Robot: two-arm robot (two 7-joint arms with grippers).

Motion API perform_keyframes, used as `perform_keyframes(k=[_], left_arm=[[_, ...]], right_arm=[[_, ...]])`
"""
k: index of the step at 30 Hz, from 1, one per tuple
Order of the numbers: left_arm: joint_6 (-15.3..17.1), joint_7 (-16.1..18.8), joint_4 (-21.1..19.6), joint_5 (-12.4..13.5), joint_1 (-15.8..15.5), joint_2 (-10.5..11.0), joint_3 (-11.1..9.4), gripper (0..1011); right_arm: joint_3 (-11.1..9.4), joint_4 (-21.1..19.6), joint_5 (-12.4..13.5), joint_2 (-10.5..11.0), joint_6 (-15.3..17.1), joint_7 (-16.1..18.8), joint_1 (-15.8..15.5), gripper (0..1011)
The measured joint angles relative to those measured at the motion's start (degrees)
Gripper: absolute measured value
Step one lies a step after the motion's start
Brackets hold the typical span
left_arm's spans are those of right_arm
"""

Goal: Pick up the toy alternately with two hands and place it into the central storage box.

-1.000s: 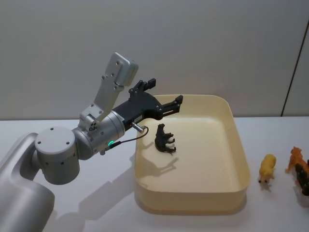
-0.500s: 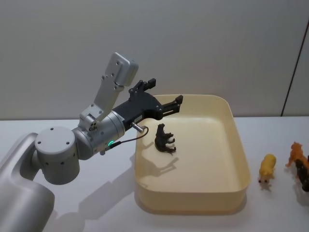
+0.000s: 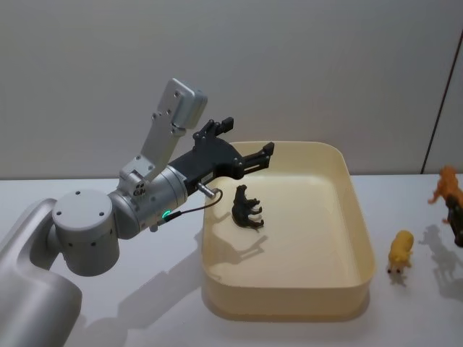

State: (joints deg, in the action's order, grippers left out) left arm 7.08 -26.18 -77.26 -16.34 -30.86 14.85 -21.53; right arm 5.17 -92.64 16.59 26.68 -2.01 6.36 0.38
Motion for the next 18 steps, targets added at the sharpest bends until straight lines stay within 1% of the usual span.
perform_keyframes(k=[5,11,14,17,18], left_arm=[[0.0,0.0,0.0,0.0,0.0,0.0,0.0,1002],[0.0,0.0,0.0,0.0,0.0,0.0,0.0,1002],[0.0,0.0,0.0,0.0,0.0,0.0,0.0,1002],[0.0,0.0,0.0,0.0,0.0,0.0,0.0,1002],[0.0,0.0,0.0,0.0,0.0,0.0,0.0,1002]], right_arm=[[0.02,-1.38,0.74,-0.5,-1.32,1.75,1.58,291],[0.53,-2.09,1.34,-1.41,-1.89,4.17,3.58,291],[1.14,-2.22,1.63,-2.17,-1.94,6.29,5.04,291],[1.6,-2.22,1.73,-2.8,-1.91,7.59,6.04,291],[1.99,-2.08,1.75,-3.3,-1.79,8.64,6.83,291]])
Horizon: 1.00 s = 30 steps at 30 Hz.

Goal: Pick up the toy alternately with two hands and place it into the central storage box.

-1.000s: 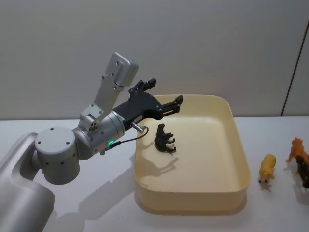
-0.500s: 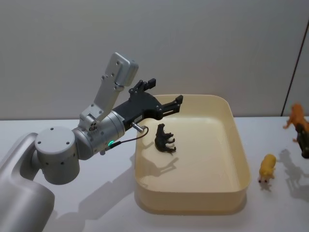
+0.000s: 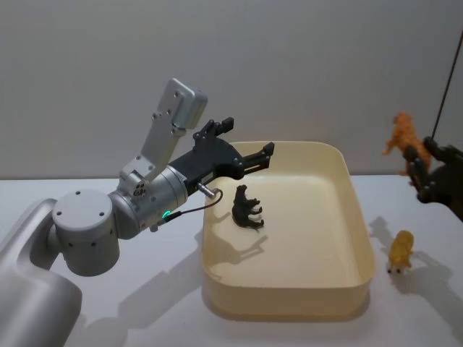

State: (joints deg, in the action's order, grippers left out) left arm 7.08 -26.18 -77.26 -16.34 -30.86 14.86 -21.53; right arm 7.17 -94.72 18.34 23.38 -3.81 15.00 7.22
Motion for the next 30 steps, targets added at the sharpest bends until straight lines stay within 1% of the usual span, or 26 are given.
perform_keyframes(k=[2,3,6,7,9,10,13,14,16,17,18,19,20,22,23,26,27,28,30], left_arm=[[0.0,0.0,0.0,0.0,0.0,0.0,0.0,1002],[0.0,0.0,0.0,0.0,0.0,0.0,0.0,1002],[0.0,0.0,0.0,0.0,0.0,0.0,0.0,1002],[0.0,0.0,0.0,0.0,0.0,0.0,0.0,1002],[0.0,0.0,0.0,0.0,0.0,0.0,0.0,1002],[0.0,0.0,0.0,0.0,0.0,0.0,0.0,1002],[0.0,0.0,0.0,0.0,0.0,0.0,0.0,1002],[0.0,0.0,0.0,0.0,0.0,0.0,0.0,1002],[0.0,0.0,0.0,0.0,0.0,0.0,0.0,1002],[0.0,0.0,0.0,0.0,0.0,0.0,0.0,1002],[0.0,0.0,0.0,0.0,0.0,0.0,0.0,1002],[0.0,0.0,0.0,0.0,0.0,0.0,0.0,1002],[0.0,0.0,0.0,0.0,0.0,0.0,0.0,1002],[0.0,0.0,0.0,0.0,0.0,0.0,0.0,1002],[0.0,0.0,0.0,-0.01,0.0,0.0,0.0,1002],[0.0,0.0,0.0,0.0,0.0,0.0,0.0,1002],[0.0,0.0,0.0,-0.01,0.0,0.0,0.0,1002],[0.0,0.0,0.0,-0.01,0.0,0.0,0.0,1002],[0.0,0.0,0.0,0.0,0.0,0.0,0.0,1002]], right_arm=[[0.56,0.43,-0.02,-0.74,0.25,1.36,1.09,291],[0.56,0.43,-0.02,-0.74,0.25,1.36,1.09,291],[1.69,1.59,-0.52,-2.17,0.87,3.66,2.93,291],[1.69,1.59,-0.52,-2.17,0.87,3.66,2.93,291],[3.01,3.29,-1.54,-3.89,1.6,5.48,4.99,291],[3.01,3.29,-1.54,-3.89,1.6,5.48,4.99,291],[4.55,6.01,-3.53,-5.79,2.59,7.11,7.24,291],[4.55,6.01,-3.53,-5.79,2.59,7.11,7.24,291],[5.55,8.11,-5.19,-7.06,3.05,7.83,8.74,316],[5.55,8.11,-5.19,-7.06,3.05,7.83,8.74,316],[5.99,9.15,-6.14,-7.6,3.21,8.08,9.45,367],[6.26,9.77,-6.57,-7.96,3.28,8.21,9.86,379],[6.49,10.27,-6.93,-8.25,3.35,8.31,10.2,443],[7.0,11.57,-7.93,-8.94,3.53,8.58,11.07,486],[7.32,12.27,-8.47,-9.34,3.61,8.74,11.56,544],[7.7,13.18,-9.18,-9.83,3.7,8.94,12.17,601],[7.83,13.43,-9.37,-10.02,3.73,8.99,12.4,658],[8.03,13.88,-9.71,-10.24,3.81,9.09,12.65,684],[8.21,14.24,-10.02,-10.46,3.86,9.18,12.92,715]])
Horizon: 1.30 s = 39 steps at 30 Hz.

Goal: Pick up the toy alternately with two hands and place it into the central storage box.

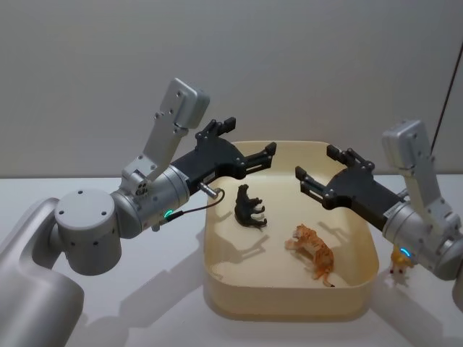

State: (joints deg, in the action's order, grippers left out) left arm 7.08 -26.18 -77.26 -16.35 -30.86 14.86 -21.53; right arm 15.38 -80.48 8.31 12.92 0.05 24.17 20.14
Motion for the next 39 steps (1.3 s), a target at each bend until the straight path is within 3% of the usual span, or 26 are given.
perform_keyframes(k=[2,9,22,29,39], left_arm=[[0.0,0.0,0.0,0.0,0.0,0.0,0.0,1002],[0.0,0.0,0.0,0.0,0.0,0.0,0.0,1002],[0.0,0.0,0.0,0.0,0.0,0.0,0.0,1002],[0.0,0.0,0.0,0.0,0.0,0.0,0.0,1001],[0.0,0.0,0.0,0.0,0.0,0.0,0.0,1002]], right_arm=[[0.09,0.17,-0.14,-0.08,-0.02,0.03,0.15,813],[-1.16,-1.79,1.5,1.38,-0.76,-0.53,-0.89,995],[-5.7,-9.95,7.97,7.24,1.11,-2.44,-6.52,1001],[-8.38,-15.32,11.96,11.45,3.82,-2.37,-11.85,1001],[-11.42,-19.77,14.53,16.23,5.15,-2.53,-19.09,1001]])
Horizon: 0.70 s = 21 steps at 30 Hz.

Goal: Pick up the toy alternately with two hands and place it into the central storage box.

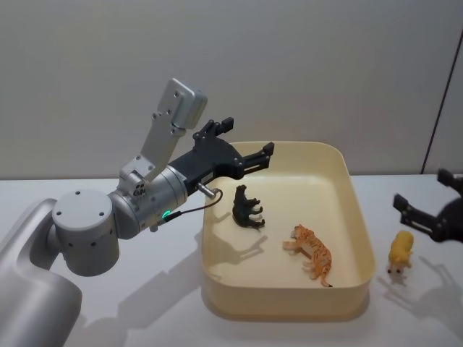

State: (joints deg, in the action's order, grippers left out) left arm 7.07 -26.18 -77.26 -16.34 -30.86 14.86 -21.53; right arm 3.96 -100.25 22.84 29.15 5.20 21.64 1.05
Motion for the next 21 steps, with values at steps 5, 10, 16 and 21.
perform_keyframes(k=[5,10,16,21], left_arm=[[0.0,0.0,0.0,0.0,0.0,0.0,0.0,1002],[0.0,0.0,0.0,0.0,0.0,0.0,0.0,1002],[0.0,0.0,0.0,0.0,0.0,0.0,0.0,1002],[0.0,0.0,0.0,0.0,0.0,0.0,0.0,1002]], right_arm=[[-1.12,-1.18,0.14,1.85,-0.09,0.01,-3.13,1001],[-2.02,-2.07,0.02,3.43,-0.7,0.38,-5.97,1001],[-2.73,-2.54,-0.6,4.74,-1.37,0.76,-8.54,1001],[-2.97,-2.61,-1.13,5.28,-1.61,0.88,-9.8,1001]])
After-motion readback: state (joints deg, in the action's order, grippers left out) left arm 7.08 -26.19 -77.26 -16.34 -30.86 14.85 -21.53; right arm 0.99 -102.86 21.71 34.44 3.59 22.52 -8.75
